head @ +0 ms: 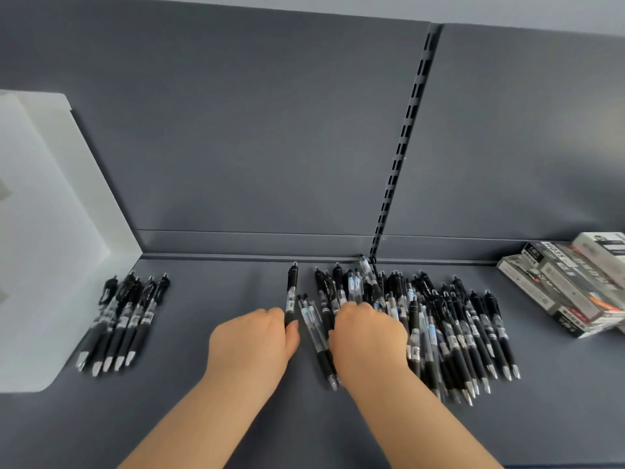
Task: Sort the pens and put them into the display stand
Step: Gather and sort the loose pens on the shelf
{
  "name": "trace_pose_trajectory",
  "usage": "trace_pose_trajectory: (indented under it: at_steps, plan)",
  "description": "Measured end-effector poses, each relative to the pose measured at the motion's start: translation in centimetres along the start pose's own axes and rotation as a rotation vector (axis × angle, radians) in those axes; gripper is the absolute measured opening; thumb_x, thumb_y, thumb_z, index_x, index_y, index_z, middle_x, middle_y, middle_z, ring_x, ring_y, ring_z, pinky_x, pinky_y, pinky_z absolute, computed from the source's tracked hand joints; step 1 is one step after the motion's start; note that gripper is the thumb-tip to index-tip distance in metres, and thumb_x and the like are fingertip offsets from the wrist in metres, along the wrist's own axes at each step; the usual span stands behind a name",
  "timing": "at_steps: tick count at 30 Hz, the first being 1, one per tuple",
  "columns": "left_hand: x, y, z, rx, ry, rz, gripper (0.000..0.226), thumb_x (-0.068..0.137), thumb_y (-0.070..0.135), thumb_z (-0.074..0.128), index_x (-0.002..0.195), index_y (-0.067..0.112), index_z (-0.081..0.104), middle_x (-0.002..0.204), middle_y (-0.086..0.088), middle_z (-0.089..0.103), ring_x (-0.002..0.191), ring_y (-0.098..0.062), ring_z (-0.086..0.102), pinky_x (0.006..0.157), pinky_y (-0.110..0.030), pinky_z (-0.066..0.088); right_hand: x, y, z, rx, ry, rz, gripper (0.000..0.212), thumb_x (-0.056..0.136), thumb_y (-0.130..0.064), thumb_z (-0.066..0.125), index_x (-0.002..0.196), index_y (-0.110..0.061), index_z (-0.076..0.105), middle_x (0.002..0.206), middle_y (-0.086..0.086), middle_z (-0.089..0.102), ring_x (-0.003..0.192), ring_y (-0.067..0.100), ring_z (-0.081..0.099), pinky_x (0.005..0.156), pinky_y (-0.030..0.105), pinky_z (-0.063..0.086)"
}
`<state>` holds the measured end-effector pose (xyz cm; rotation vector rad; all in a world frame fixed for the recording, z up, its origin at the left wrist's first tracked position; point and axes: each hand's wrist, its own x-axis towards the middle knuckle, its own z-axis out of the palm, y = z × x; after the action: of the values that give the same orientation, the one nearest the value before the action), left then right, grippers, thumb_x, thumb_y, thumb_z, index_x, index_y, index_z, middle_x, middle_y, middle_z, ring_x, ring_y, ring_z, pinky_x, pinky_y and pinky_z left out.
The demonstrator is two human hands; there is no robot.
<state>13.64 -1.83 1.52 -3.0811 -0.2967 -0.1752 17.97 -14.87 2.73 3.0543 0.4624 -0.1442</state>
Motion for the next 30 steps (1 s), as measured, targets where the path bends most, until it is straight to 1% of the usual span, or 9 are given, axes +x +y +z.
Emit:
trace_pose_trajectory:
  at_steps: [3,5,7,10,13,16,18,23,30]
  plan:
    - [0.2,-0.4,0.3,0.008,-0.064,0.034,0.037,0.097,0.045,0.028,0.072,0.02,0.035,0.063,0.006,0.034,0.065,-0.017,0.044,0.044,-0.026,0.018,-0.2,-0.6,-0.7,-0.05,-0.072,0.035,0.028,0.087,0.001,0.047,0.112,-0.008,0.054,0.107,0.007,0.061,0.082,0.021,0.061,0.05,0.024,0.035]
    - [0.3,-0.4,0.6,-0.004,-0.118,0.053,0.039,0.097,0.042,0.031,0.064,0.02,0.029,0.062,0.007,0.034,0.067,-0.018,0.044,0.044,-0.027,0.016,-0.3,-0.9,-1.1,-0.051,-0.117,0.057,0.026,0.084,0.005,0.048,0.102,-0.011,0.058,0.087,0.004,0.058,0.071,0.02,0.051,0.045,0.022,0.03]
    - [0.6,-0.1,0.9,-0.029,-0.176,0.069,0.04,0.097,0.039,0.034,0.062,0.02,0.028,0.065,0.006,0.042,0.072,-0.021,0.049,0.045,-0.026,0.016,-0.3,-1.1,-1.2,-0.036,-0.13,0.08,0.016,0.085,0.002,0.049,0.083,-0.014,0.052,0.066,0.0,0.043,0.064,0.019,0.046,0.043,0.022,0.027]
    - [1.2,0.7,1.3,-0.049,-0.205,0.106,0.034,0.096,0.03,0.039,0.064,0.019,0.035,0.064,0.005,0.042,0.078,-0.023,0.054,0.045,-0.025,0.017,-0.4,-1.0,-0.9,0.047,-0.103,0.124,0.03,0.088,-0.011,0.052,0.063,-0.014,0.036,0.061,-0.002,0.037,0.051,0.015,0.038,0.044,0.02,0.028]
    - [2.3,1.5,1.7,-0.059,-0.194,0.115,0.028,0.094,0.027,0.04,0.067,0.02,0.039,0.073,0.006,0.055,0.075,-0.022,0.053,0.046,-0.025,0.018,-0.8,-0.4,-0.6,0.175,-0.034,0.169,0.033,0.087,-0.021,0.05,0.061,-0.016,0.03,0.061,-0.003,0.036,0.05,0.014,0.036,0.044,0.02,0.026]
    - [3.3,2.6,1.8,-0.057,-0.193,0.135,0.019,0.095,0.027,0.039,0.088,0.021,0.055,0.096,0.003,0.065,0.087,-0.023,0.061,0.051,-0.025,0.023,-1.1,0.2,-0.4,0.216,0.057,0.19,0.031,0.088,-0.025,0.046,0.063,-0.016,0.03,0.061,-0.005,0.035,0.05,0.013,0.035,0.042,0.023,0.022]
    - [3.6,3.2,1.8,-0.053,-0.193,0.136,0.022,0.097,0.029,0.038,0.095,0.019,0.057,0.099,0.001,0.065,0.091,-0.023,0.062,0.05,-0.025,0.022,-1.1,0.6,-0.4,0.235,0.092,0.203,0.029,0.088,-0.027,0.045,0.064,-0.016,0.031,0.061,-0.006,0.035,0.048,0.011,0.032,0.042,0.023,0.022]
    - [3.0,2.7,1.9,-0.088,-0.175,0.1,0.024,0.098,0.032,0.034,0.088,0.02,0.053,0.099,0.001,0.065,0.09,-0.023,0.061,0.059,-0.027,0.027,-1.1,0.7,-0.4,0.254,0.114,0.189,0.032,0.088,-0.029,0.043,0.062,-0.017,0.028,0.061,-0.006,0.036,0.047,0.01,0.032,0.042,0.023,0.023]
    - [1.3,-1.1,1.0,-0.113,-0.036,0.047,0.025,0.098,0.037,0.033,0.081,0.021,0.042,0.091,0.004,0.06,0.086,-0.021,0.061,0.05,-0.027,0.021,-1.2,-2.7,-0.6,0.299,0.079,0.086,0.035,0.088,-0.032,0.044,0.06,-0.017,0.03,0.059,-0.005,0.037,0.047,0.011,0.031,0.042,0.024,0.021]
